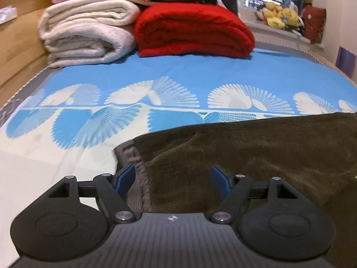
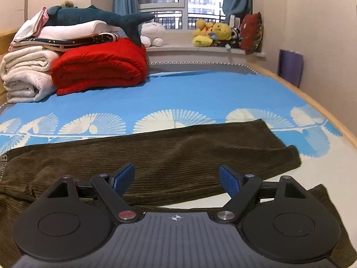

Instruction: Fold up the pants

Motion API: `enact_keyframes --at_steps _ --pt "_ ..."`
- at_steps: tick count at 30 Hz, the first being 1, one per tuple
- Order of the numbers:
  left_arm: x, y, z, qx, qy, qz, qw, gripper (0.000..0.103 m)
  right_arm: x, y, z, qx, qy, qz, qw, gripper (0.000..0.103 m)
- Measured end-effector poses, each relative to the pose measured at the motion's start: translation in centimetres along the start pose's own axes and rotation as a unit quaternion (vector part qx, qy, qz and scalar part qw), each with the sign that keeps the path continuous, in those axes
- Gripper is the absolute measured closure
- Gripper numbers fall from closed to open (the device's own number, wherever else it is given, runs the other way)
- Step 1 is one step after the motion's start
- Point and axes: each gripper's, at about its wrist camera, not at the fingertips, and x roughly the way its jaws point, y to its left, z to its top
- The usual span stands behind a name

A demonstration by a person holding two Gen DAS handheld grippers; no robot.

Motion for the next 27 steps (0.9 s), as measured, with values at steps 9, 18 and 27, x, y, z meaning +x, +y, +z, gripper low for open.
enact_keyframes --at_steps 9,18,27 --pt "10.4 -1.2 4.7 0.021 0.017 0.005 0.9996 0.058 0.9 -0.9 0.3 -0.016 0.007 -0.01 1.0 0.059" --pt "18.3 -0.4 5.4 0.047 0.077 -0.043 0.995 0.023 1.5 -2.9 0.1 -0.016 0.028 -0.017 0.999 0.067" --pt "16.6 -1.8 5.5 0.144 0.074 -0.064 0.9847 0.098 1.5 -3.4 0.0 -0.028 0.037 -0.031 0.998 0.067"
